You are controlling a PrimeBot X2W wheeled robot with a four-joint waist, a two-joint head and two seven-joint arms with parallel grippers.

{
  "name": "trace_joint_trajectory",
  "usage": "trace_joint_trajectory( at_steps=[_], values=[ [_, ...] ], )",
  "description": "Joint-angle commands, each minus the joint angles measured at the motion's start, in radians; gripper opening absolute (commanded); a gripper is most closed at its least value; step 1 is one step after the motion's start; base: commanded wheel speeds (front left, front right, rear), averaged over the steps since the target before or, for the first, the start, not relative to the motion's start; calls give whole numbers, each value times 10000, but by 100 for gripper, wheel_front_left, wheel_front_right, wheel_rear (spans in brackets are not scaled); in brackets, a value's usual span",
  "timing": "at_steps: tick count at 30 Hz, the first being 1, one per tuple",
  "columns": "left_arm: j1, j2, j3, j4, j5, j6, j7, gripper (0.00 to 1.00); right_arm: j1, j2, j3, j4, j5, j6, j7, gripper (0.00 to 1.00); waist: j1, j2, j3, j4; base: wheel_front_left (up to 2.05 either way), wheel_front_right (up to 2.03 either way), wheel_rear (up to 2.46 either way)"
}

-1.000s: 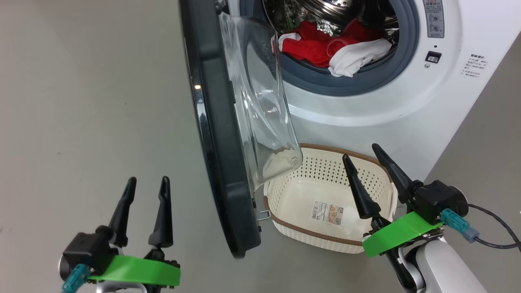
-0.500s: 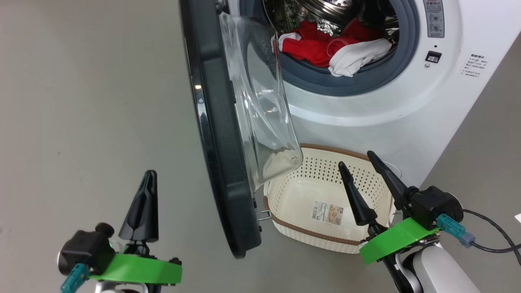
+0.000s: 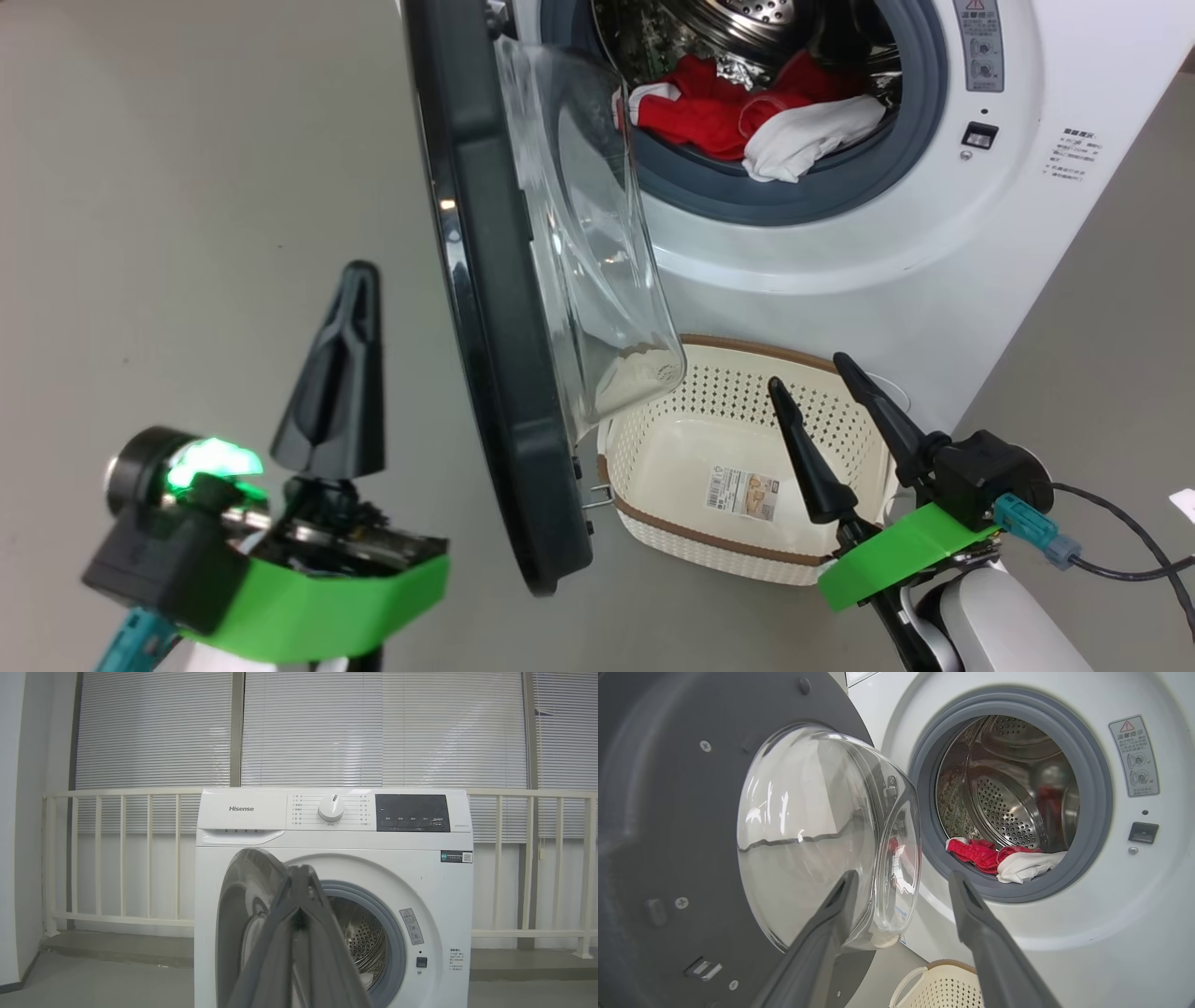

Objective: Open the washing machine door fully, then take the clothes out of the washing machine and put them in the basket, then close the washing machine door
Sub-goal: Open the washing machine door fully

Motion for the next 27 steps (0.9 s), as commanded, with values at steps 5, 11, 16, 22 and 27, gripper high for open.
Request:
trace_joint_trajectory(
  at_steps=[5, 11, 16, 22, 27],
  values=[
    [-373, 109, -478, -658, 60, -232, -36, 0, -144, 74, 294, -200, 50, 65, -64, 100, 0, 0, 0, -72, 0, 0, 0],
    [-156, 109, -1423, -731, -194, -387, 512, 0, -217, 74, 307, -197, -24, 65, -64, 100, 0, 0, 113, -166, 0, 0, 0],
    [119, 114, -2132, -433, -630, -493, 1135, 0, -237, 74, 334, -188, -90, 65, -64, 100, 0, 0, 220, -189, 0, 0, 0],
    [327, 236, -2584, 22, -685, -494, 1734, 0, -285, 74, 363, -179, -108, 65, -64, 100, 0, 0, 342, -186, 0, 0, 0],
    [421, 315, -2684, 407, -654, -366, 2105, 0, -309, 74, 423, -127, -80, 65, -64, 100, 0, 0, 342, -167, 0, 0, 0]
  ],
)
